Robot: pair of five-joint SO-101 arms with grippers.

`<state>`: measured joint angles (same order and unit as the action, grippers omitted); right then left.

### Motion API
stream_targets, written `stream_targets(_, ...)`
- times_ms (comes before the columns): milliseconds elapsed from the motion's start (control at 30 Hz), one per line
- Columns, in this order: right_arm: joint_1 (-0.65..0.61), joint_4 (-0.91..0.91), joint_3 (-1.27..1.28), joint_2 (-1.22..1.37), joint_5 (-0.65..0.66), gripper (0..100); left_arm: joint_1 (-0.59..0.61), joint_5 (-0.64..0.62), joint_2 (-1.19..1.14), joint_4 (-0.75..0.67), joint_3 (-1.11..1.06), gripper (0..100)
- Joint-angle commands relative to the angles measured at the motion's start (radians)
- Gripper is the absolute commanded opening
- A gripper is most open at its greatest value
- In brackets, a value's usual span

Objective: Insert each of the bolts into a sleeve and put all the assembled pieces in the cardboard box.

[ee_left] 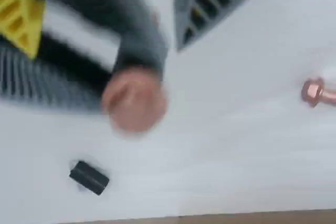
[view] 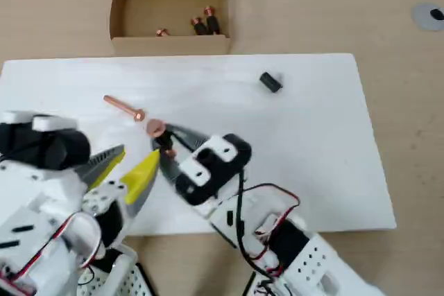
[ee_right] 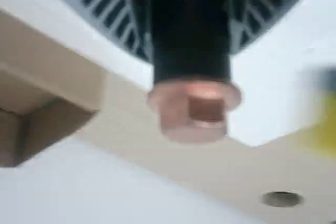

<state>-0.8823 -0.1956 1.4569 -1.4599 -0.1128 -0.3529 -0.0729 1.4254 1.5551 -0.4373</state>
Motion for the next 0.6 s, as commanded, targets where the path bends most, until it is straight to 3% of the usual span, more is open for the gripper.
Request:
stream_targets(0, 0.074, -0.009, -0.085, -0.004, -0.009, 0.9, 0.002, 0.0, -0.012, 0.077, 0.114, 19)
stream_targets(100, 0.139, -0.091, -0.157, 0.051, -0.011, 0.9, 0.029, 0.025, -0.012, 0.107, 0.157, 19)
stream_targets(167, 0.186, -0.117, -0.229, 0.105, -0.011, 0.9, 0.11, 0.06, -0.013, 0.127, 0.164, 19)
stream_targets(367, 0.249, -0.129, -0.526, 0.36, -0.011, 0.9, 0.371, 0.362, -0.045, 0.138, 0.08, 16)
stream_targets(567, 0.297, -0.143, -0.826, 0.71, -0.011, 0.9, 0.54, 0.531, -0.019, 0.137, -0.017, 5)
